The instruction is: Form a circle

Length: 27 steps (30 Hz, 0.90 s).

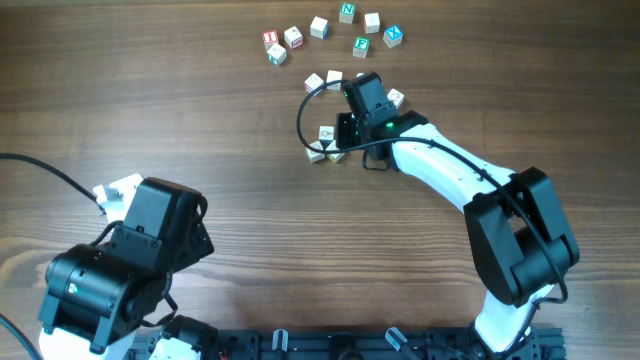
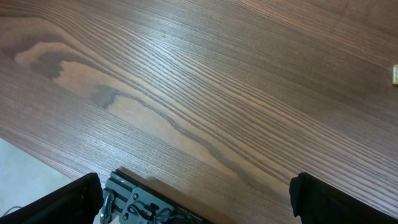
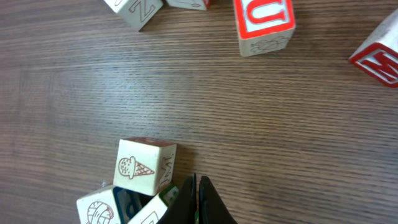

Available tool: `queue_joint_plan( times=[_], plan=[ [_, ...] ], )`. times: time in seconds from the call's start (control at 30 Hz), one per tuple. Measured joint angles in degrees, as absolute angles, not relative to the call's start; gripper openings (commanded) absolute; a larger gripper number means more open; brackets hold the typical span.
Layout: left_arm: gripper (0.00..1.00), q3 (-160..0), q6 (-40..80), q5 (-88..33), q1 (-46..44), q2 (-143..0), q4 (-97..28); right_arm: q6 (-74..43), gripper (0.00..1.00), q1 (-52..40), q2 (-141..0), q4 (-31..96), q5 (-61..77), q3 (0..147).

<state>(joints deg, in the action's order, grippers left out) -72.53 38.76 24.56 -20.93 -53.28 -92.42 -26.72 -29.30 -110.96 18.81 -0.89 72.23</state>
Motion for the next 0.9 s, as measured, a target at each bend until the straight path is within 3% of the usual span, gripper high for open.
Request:
queue_joint_plan(
  times=[0.9],
  plan=[
    [1.0,-72.53,38.76,24.56,-20.93,-53.28,-92.42,-22.22,0.05,-29.3,-113.36,17.34,5.08,72.23]
  ],
)
